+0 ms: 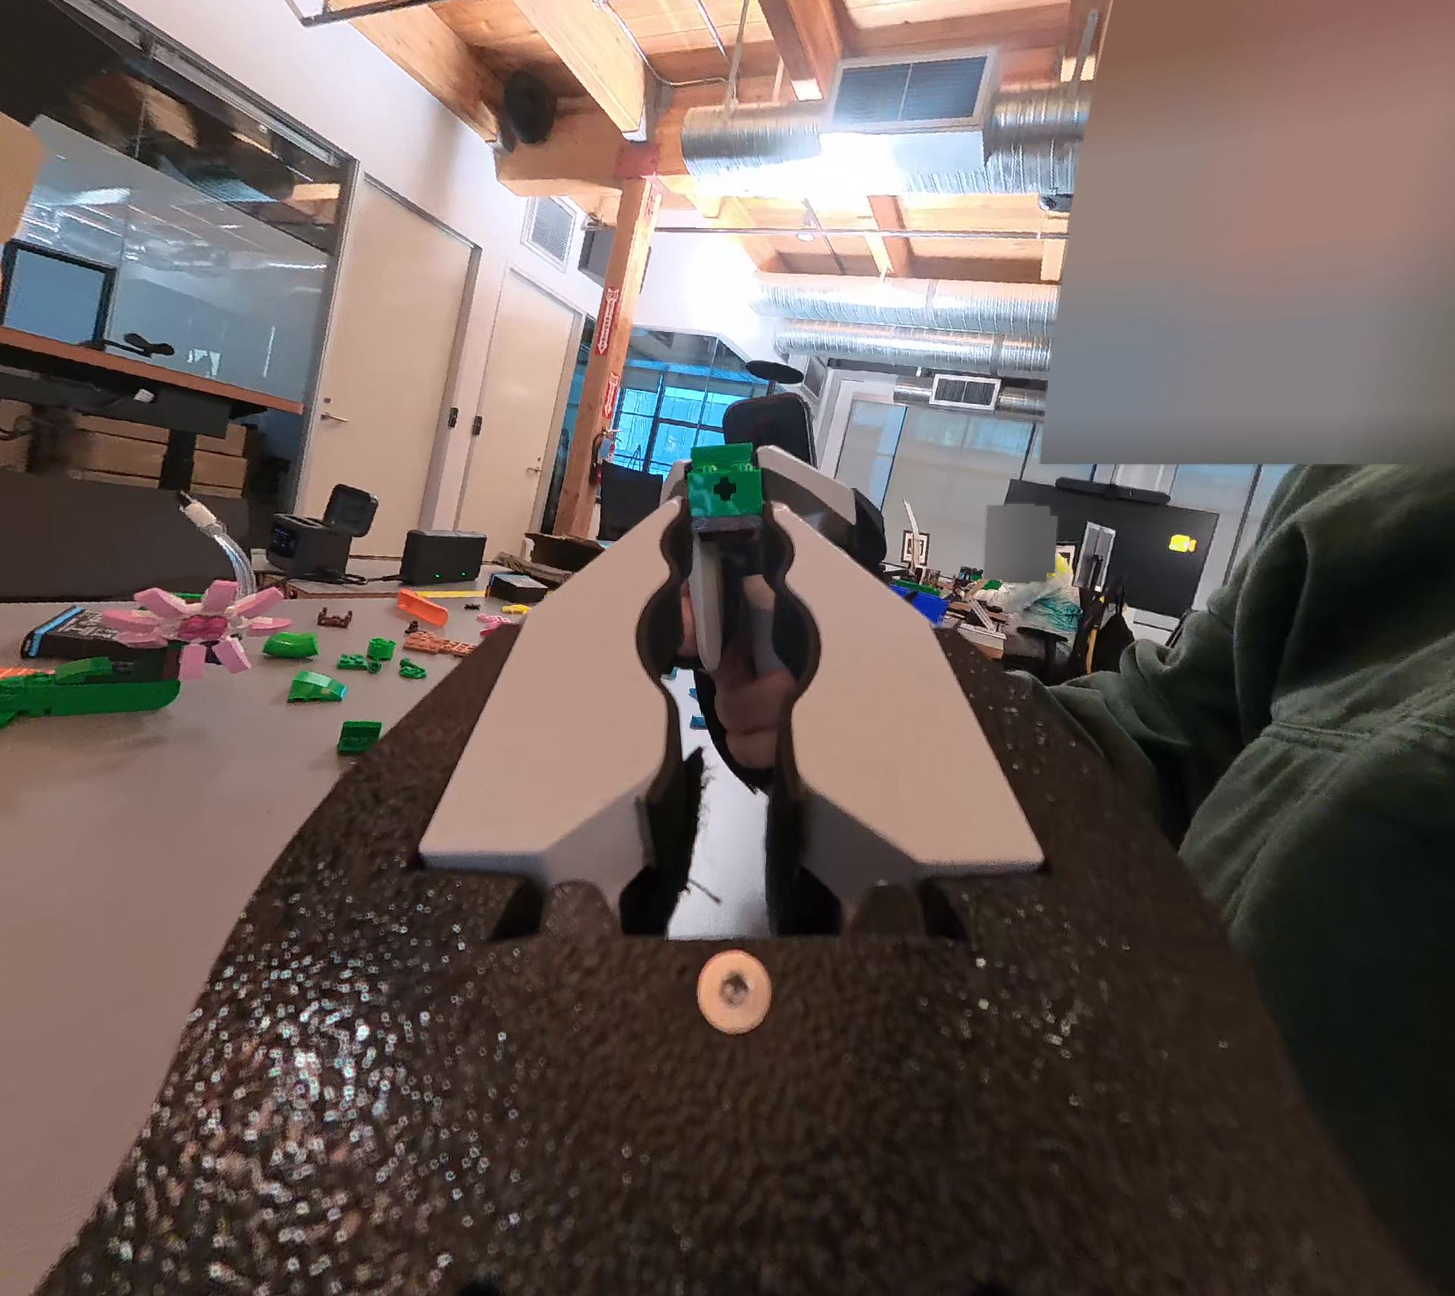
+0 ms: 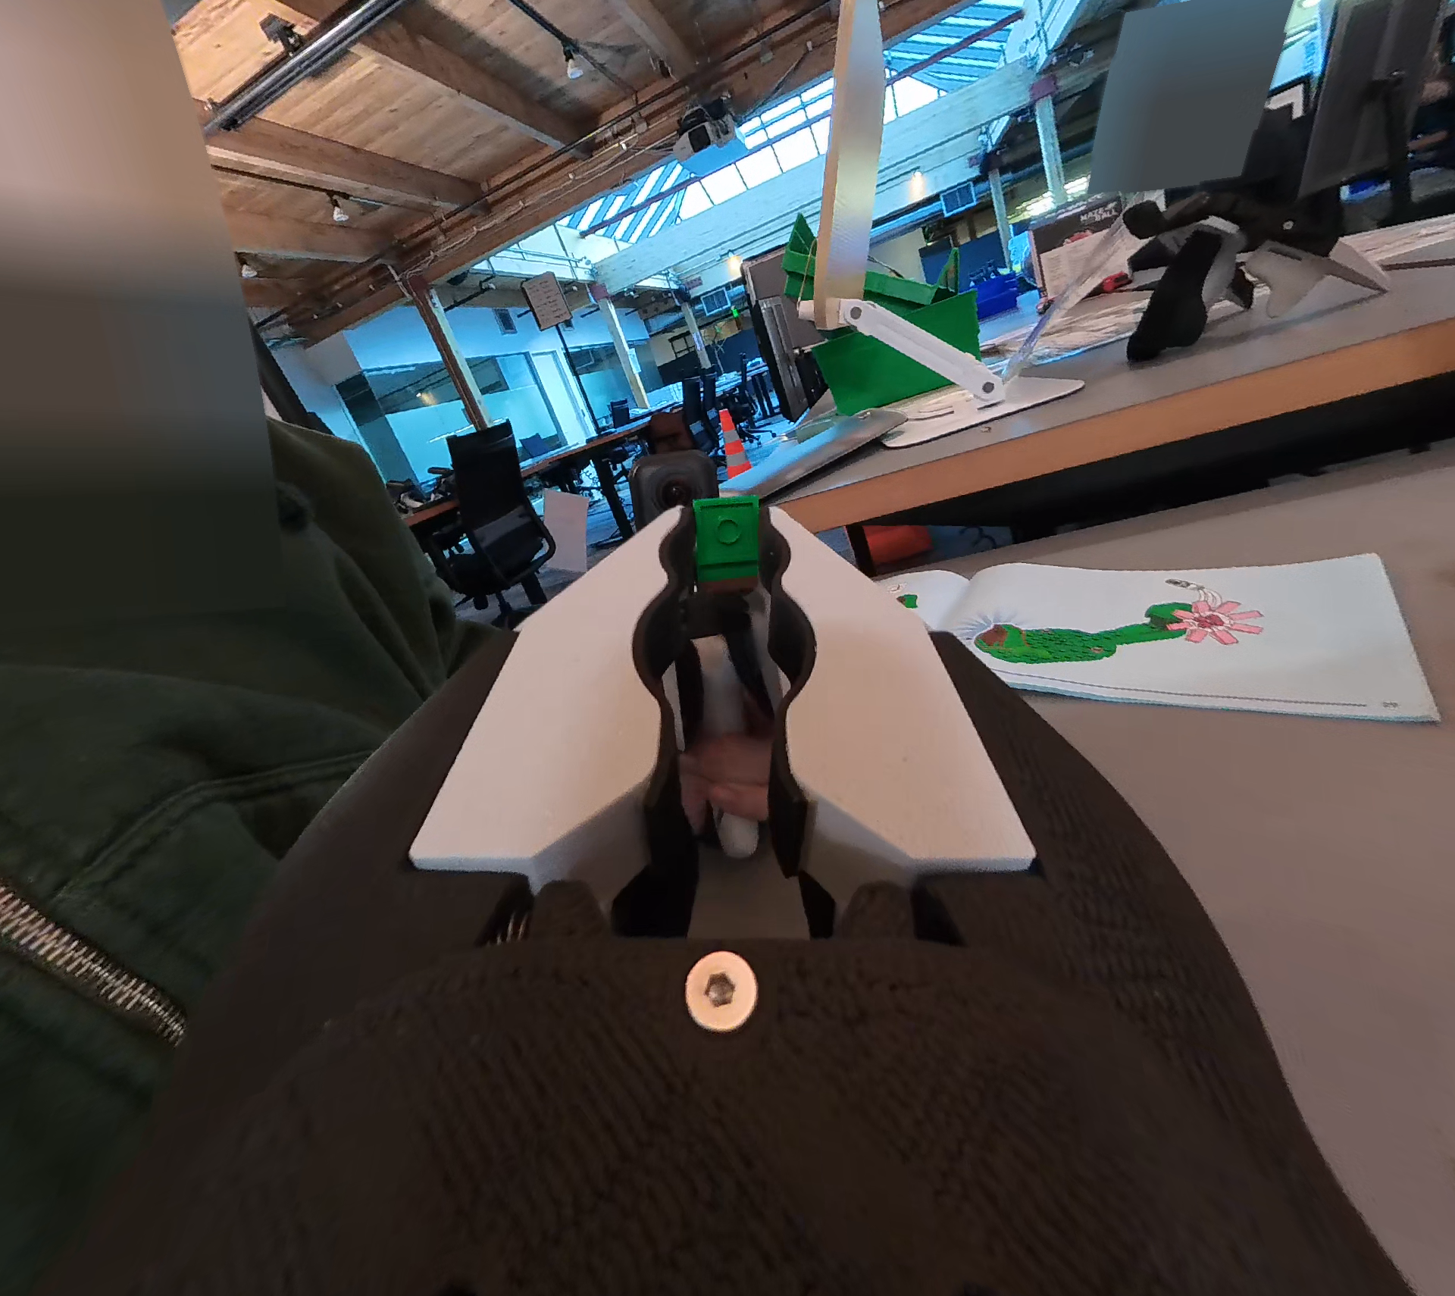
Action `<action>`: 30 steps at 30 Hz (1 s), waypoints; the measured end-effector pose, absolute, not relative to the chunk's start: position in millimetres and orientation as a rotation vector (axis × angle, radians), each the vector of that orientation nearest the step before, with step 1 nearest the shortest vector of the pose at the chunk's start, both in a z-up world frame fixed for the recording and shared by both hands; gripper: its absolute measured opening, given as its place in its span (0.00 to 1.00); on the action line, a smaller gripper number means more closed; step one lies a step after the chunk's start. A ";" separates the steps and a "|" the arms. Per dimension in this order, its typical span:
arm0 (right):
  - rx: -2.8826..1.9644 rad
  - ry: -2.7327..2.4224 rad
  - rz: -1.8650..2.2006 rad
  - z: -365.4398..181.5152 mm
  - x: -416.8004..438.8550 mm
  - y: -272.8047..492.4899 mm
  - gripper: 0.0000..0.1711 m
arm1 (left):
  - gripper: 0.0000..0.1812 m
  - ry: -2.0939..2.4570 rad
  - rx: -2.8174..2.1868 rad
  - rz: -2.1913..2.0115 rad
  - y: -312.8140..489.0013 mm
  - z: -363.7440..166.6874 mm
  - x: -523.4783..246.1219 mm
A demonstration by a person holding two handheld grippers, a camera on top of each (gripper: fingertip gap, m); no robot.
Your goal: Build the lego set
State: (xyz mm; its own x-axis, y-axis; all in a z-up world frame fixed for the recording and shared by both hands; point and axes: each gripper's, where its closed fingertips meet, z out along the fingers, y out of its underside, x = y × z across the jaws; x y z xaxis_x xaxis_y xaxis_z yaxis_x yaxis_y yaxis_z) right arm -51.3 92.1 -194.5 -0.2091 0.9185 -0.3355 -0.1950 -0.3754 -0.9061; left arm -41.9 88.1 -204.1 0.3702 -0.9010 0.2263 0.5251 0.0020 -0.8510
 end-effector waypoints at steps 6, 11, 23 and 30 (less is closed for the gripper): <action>-1.204 -0.928 1.718 -194.9 -53.4 92.8 0.08 | 0.08 0.431 -1.063 -1.138 89.4 -204.0 -44.3; -1.161 -0.963 1.657 -193.0 -54.4 89.1 0.09 | 0.08 0.412 -1.031 -1.194 86.6 -200.8 -46.1; -1.214 -1.134 1.511 -197.7 -51.2 86.8 0.08 | 0.08 0.431 -1.036 -1.207 85.0 -201.8 -43.3; -1.266 -1.205 1.522 -201.9 -44.3 85.7 0.08 | 0.08 0.475 -1.065 -1.182 84.2 -205.5 -36.1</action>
